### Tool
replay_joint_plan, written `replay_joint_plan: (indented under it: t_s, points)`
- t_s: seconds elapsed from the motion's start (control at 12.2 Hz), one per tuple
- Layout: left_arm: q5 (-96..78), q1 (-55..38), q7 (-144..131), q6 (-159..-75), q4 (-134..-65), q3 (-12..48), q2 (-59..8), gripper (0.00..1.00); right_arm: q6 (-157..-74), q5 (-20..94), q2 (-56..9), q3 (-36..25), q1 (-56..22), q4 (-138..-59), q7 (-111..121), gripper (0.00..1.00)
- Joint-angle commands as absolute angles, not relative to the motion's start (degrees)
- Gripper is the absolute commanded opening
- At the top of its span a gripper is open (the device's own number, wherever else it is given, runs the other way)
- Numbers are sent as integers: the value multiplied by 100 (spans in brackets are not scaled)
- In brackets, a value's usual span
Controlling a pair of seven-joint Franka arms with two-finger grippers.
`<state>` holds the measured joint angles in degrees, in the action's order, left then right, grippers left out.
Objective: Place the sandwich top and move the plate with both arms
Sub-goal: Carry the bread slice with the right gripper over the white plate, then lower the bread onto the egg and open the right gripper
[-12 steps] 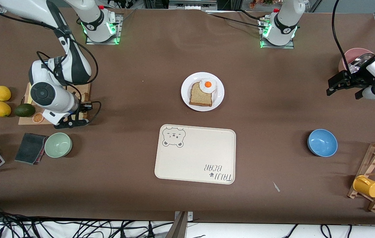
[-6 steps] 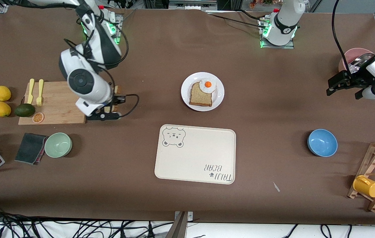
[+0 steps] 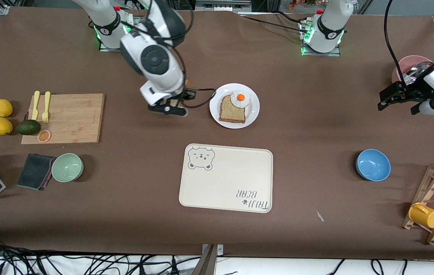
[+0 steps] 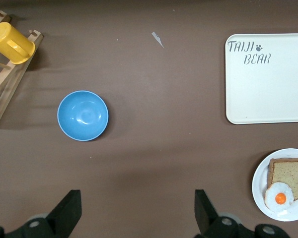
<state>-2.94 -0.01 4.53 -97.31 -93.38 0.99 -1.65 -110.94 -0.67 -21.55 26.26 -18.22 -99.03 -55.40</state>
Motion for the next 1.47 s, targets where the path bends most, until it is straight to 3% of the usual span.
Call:
replay_joint_plan:
  t_s: [0.0,0.33,0.74,1.39]
  points:
    - [-185,-26,387,-9589,-9158,88,-237,100,-11380,-70,-2767,2602,-2423,-9317,-6501,0]
    - [-185,-26,396,-9589,-9158,88,-237,100,-12321,-394,-3330,2575,-2961,-9282,-7503,0]
    - [-193,-26,387,-9589,-9158,88,-237,100,-12392,-475,-3788,2558,-3251,-8711,-7892,0]
    - [-185,-26,396,-9589,-9158,88,-237,100,-12691,-878,-4060,2408,-3270,-8851,-7884,0]
